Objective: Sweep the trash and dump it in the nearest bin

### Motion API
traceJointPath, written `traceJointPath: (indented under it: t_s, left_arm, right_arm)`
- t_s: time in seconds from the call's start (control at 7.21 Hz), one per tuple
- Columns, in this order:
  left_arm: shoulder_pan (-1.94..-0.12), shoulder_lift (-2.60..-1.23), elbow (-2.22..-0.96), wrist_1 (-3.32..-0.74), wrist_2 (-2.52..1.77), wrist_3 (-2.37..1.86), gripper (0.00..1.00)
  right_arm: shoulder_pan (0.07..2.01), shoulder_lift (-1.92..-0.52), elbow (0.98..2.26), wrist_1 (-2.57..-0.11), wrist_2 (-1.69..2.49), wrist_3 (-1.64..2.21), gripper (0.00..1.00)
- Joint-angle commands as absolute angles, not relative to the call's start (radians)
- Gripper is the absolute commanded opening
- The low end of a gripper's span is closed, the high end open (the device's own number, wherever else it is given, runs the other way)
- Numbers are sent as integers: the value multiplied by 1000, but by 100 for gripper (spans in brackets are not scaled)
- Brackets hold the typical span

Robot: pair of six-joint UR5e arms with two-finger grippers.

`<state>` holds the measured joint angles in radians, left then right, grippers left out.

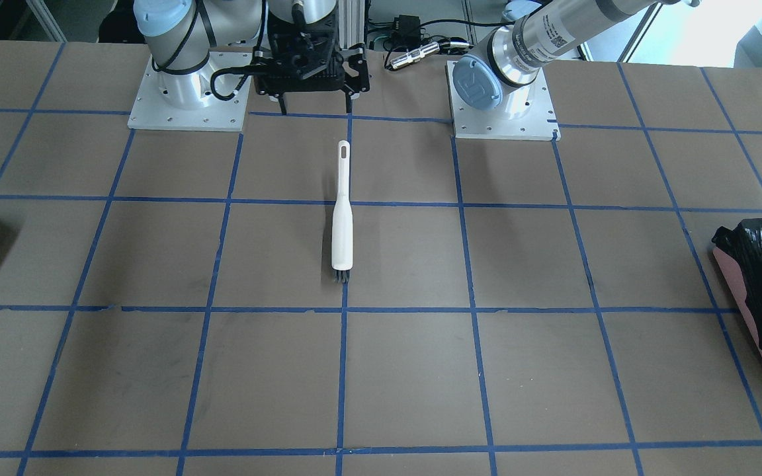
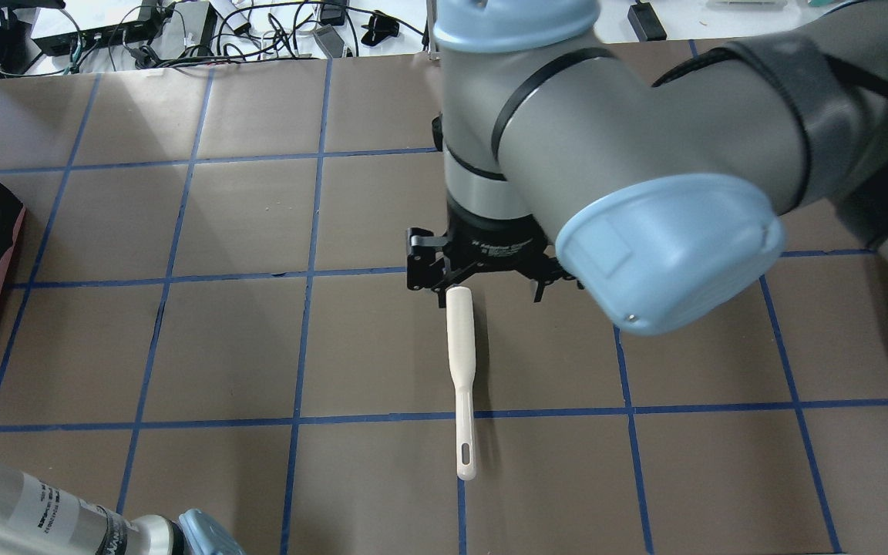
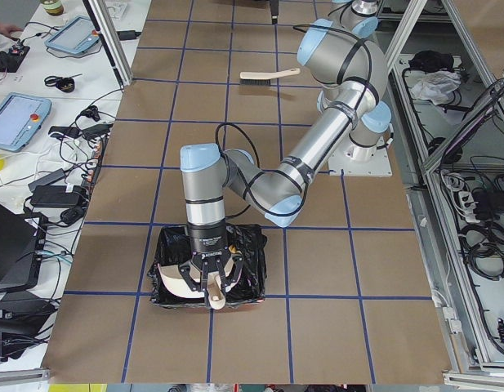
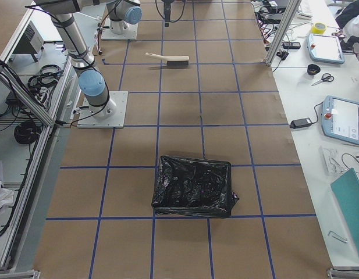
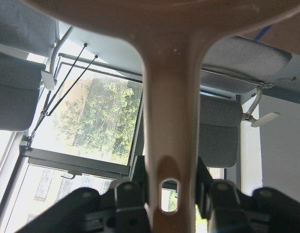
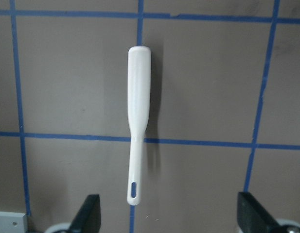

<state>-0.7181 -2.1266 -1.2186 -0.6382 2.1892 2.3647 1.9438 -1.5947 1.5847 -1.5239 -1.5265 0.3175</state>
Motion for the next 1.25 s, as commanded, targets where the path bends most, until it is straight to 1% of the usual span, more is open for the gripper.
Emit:
traceJointPath:
  t_s: [0.0,0.14,0.28,0.42,0.56,0.83,1.11]
  left_arm:
    - [-826,-2053,-1209,-778,2186,2349,0]
    - [-875,-2004,-1216,-872,2178,2222,0]
    - [-903,-1956,-1218,-1022,2102,2080,0]
    - [-920,-1924,-1223,-1172,1997,1939,0]
    - [-964,-1911,-1229,-1259,1930,1758,0]
    - [-1110,-1878,-1281,-1331,1859,1418,0]
    - [-1253,-1836,-1350,-1344,1769,1088,0]
  right_arm:
    - [1739,-1649,1568,-1528,-1571,41,99]
    - [1662,-1679,1566,-1531,-1571,-12,99]
    - [1617,-1690,1568,-1520,-1575,-11,100]
    - [1617,-1697,1572,-1528,-1572,-9,100]
    - [1617,-1697,1574,-1526,-1572,-11,100]
    - [1615,-1697,1572,-1525,-1572,-11,100]
    - [1614,-1695,1572,-1561,-1566,-20,100]
